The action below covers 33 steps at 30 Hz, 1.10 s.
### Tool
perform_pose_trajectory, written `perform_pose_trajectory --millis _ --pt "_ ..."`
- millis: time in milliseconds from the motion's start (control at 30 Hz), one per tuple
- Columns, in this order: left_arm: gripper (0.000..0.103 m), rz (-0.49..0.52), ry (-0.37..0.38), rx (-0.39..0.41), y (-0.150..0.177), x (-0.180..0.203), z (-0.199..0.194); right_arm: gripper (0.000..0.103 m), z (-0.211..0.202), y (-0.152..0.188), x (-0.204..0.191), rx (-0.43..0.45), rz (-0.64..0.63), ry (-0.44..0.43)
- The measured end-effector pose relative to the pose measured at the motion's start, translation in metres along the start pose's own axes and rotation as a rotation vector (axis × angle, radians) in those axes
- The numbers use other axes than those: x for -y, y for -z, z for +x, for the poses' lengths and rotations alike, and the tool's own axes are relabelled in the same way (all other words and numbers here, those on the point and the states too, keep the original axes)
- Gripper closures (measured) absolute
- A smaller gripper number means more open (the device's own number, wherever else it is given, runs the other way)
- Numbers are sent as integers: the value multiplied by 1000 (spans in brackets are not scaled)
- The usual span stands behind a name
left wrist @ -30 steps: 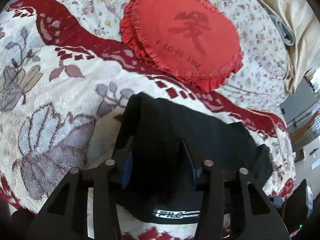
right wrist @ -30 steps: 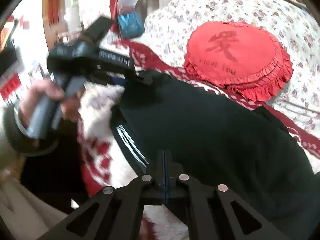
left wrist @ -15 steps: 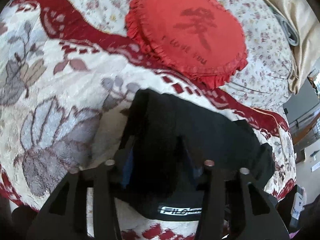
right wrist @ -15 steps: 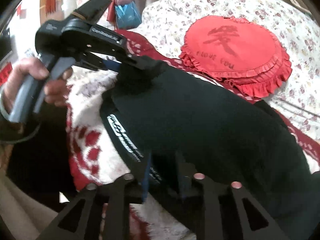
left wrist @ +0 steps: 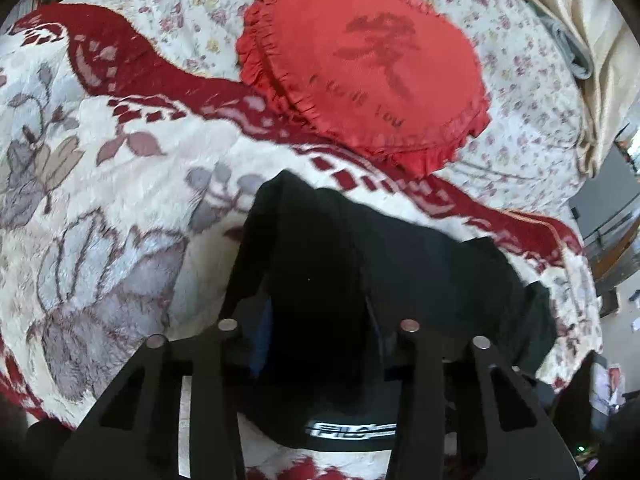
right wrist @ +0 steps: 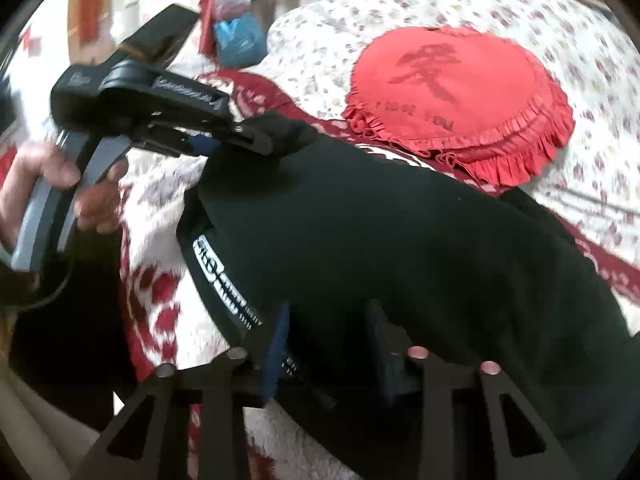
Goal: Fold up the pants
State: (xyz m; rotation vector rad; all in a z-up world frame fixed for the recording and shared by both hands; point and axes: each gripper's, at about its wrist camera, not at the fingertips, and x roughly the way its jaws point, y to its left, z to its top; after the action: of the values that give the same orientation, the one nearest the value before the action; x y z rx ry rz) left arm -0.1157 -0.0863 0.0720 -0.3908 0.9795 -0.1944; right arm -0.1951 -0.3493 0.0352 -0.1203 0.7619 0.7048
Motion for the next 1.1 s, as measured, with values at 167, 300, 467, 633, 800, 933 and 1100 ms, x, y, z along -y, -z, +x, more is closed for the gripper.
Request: perform_pose_trajectory --millis 167,300,467,633,800,933,1100 --pt "74 19 36 14 -6 12 -6 62 -14 -5 -14 36 -62 -26" --pt "74 -1 70 22 -10 17 -11 53 -4 -1 -27 14 -103 7" --pt "74 -6 91 49 -17 22 -23 57 6 -3 -28 23 -102 68" --pt "80 -1 102 72 -21 23 -31 96 4 -11 -19 17 -40 9" --pt "83 -2 80 39 -13 10 -29 98 -12 -14 -20 28 -22 -28" --pt "83 -19 57 36 -3 -6 -39 98 -21 -17 -20 19 24 -92" --pt "83 -23 -25 52 0 -21 -49 98 -20 -20 -45 1 -4 -152"
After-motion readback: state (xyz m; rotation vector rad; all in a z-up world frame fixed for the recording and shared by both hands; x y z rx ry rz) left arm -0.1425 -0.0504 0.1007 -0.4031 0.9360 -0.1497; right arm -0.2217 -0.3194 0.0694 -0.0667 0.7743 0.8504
